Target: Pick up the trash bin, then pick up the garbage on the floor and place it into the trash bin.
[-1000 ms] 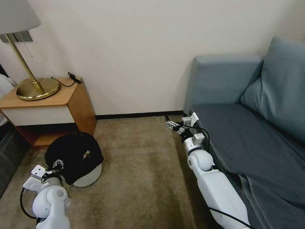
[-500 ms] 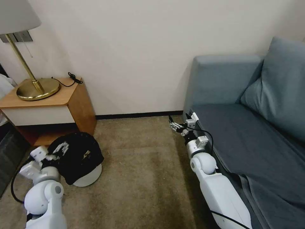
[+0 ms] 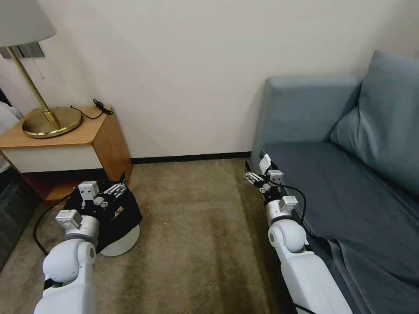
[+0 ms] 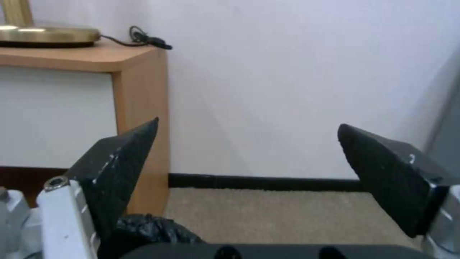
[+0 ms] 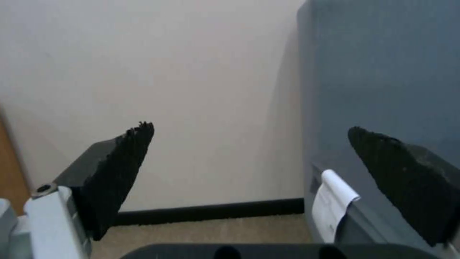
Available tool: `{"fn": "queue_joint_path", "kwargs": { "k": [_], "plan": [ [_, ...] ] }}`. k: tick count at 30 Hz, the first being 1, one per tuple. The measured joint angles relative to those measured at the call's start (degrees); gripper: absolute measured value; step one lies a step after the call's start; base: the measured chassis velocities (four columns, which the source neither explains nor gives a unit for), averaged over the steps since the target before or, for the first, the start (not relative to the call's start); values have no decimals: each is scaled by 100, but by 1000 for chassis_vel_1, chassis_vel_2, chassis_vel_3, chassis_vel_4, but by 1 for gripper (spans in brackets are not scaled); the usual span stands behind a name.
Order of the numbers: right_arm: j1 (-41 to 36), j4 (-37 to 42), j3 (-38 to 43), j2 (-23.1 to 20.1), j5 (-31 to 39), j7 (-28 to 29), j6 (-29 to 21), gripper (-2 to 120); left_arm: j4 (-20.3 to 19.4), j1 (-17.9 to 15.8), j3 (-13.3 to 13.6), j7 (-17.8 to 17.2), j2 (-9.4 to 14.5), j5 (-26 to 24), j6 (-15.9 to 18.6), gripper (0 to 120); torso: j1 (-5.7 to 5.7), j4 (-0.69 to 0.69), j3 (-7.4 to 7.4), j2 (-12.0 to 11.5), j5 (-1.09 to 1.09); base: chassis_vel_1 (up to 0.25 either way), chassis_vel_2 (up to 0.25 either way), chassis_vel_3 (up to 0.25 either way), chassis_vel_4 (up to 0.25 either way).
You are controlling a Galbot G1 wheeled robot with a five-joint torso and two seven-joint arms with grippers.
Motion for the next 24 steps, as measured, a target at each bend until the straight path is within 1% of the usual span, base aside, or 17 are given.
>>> {"fn": "queue_joint_path", "kwargs": {
  "k": [1,4,5,7,14,24],
  "plan": [
    [0,0,0,0,0,0,0,100,0,0,0,0,0,0,0,100,0,0,0,0,0,0,0,0,0],
    [-56,-35,41,18,-135,19,135,100,93,-55,94,-303,2,46,-58,100,0,1,0,0,0,0,0,0,0],
    [-56,-35,41,18,-135,19,135,100,93,-55,94,-303,2,46,-58,100,0,1,0,0,0,0,0,0,0],
    [-82,-17,51,17,-150,20,141,100,174,-130,143,-462,1,79,-71,100,0,0,0,0,0,0,0,0,0],
    [-65,-42,52,17,-173,20,133,100,282,-165,216,-472,-37,84,-92,100,0,0,0,0,0,0,0,0,0],
    [-61,-44,55,19,-221,37,70,100,288,-150,219,-428,-46,90,-73,100,0,0,0,0,0,0,0,0,0]
  ]
}}
